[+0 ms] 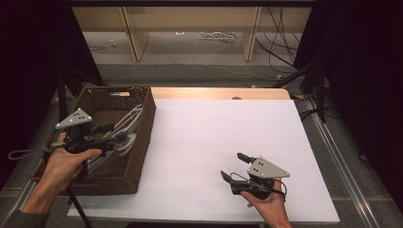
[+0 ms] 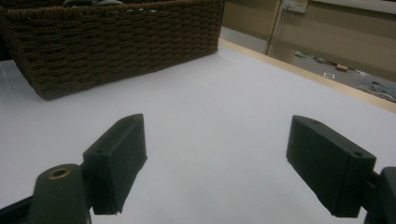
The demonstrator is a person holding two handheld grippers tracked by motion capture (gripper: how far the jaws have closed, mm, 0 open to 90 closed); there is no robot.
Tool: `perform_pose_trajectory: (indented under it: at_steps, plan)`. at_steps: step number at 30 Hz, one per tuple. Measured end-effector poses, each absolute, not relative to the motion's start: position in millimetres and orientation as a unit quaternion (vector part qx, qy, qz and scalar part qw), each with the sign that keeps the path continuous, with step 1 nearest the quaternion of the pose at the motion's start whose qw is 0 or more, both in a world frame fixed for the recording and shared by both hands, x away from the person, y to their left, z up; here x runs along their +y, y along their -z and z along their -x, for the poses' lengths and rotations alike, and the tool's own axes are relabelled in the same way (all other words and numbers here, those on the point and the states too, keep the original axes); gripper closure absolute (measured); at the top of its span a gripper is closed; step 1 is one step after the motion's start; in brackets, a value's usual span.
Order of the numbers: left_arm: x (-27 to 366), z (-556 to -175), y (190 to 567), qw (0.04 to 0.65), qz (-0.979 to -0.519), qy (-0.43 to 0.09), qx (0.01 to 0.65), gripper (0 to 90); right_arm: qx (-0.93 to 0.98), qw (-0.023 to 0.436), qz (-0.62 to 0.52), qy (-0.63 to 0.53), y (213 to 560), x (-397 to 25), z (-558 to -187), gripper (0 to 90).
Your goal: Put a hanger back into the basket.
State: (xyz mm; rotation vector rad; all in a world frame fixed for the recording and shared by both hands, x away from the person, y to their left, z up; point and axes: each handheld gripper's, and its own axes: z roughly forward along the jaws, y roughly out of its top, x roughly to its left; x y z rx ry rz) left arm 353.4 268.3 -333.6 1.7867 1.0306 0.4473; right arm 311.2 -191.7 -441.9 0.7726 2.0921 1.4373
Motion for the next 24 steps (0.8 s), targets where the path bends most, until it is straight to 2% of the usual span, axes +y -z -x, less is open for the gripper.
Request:
perform_pose_trajectory:
  at_steps: [9,16,24]
  plan:
    - [239.3,-343.6,330.8,0.509,-0.734,-0.186,0.409,29.3,0.765,0.242,-0.283,-0.526,442.1,-191.7,-311.3,20.9]
    - [212.0,-335.6,333.1,0.51,-0.749,-0.181,0.382,28.0,0.765,0.241,-0.283,-0.526,441.8,-191.9,-311.0,20.9]
    - [180.4,-326.3,350.1,0.509,-0.767,-0.187,0.344,27.7,0.768,0.241,-0.284,-0.521,440.8,-192.8,-310.3,20.9]
